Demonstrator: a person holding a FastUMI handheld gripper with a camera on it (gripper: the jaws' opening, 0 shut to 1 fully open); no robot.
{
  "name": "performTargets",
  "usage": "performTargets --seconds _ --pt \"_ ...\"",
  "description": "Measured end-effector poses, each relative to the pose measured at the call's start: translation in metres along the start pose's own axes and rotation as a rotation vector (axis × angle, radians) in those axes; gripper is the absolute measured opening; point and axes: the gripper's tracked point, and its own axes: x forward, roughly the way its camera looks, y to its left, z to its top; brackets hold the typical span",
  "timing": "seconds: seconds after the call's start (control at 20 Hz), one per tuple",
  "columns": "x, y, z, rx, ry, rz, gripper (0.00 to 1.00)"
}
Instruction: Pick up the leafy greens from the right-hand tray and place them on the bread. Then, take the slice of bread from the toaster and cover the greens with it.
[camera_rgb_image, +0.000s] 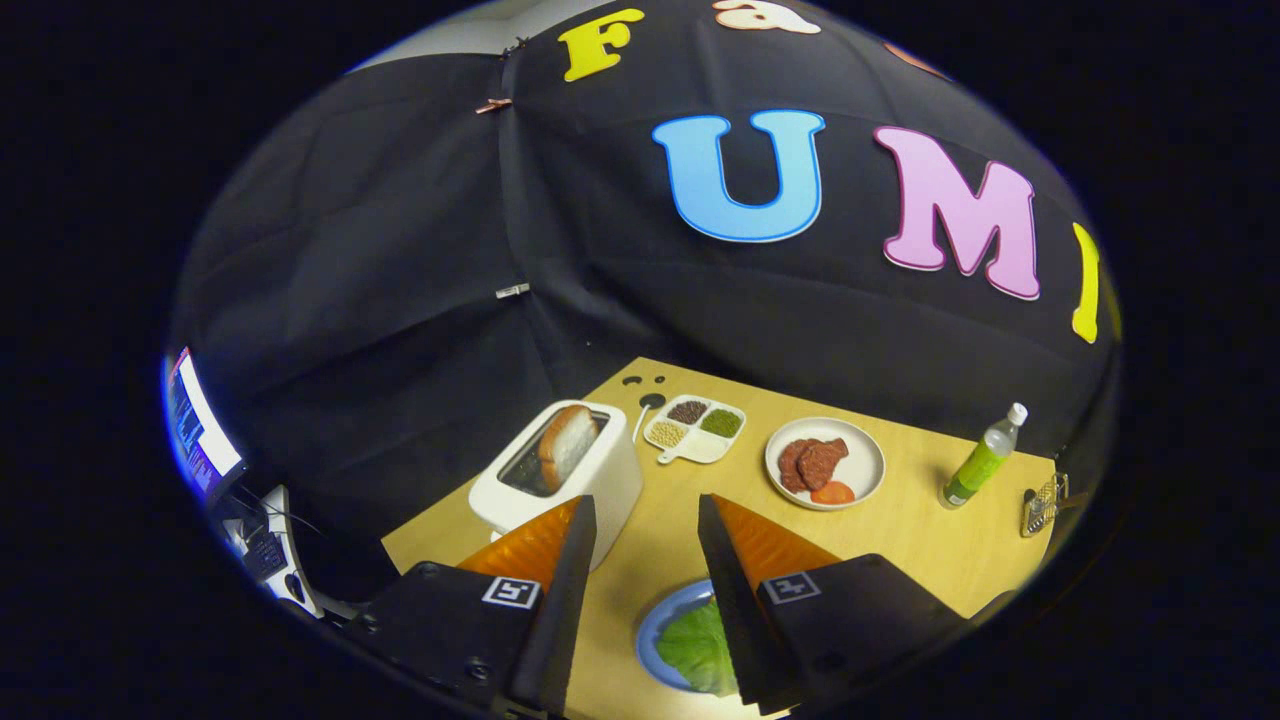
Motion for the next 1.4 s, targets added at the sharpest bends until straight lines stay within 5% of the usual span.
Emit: performTargets --seconds 0.55,1.05,1.15,1.3,1.4 --pt "0.12 0.07 0.001 -0.069 0.063 0.021 0.66" --pt "0.188 0.065 -0.023 -0.059 0.192 -0.118 0.62" --pt "0.195 0.06 -0.039 -0.038 0.249 -0.13 0.51" --pt "0.194 0.068 -0.036 0.027 0.236 -0.075 0.16" --pt "0.186 0.069 -0.024 0.056 0.198 -0.061 0.12"
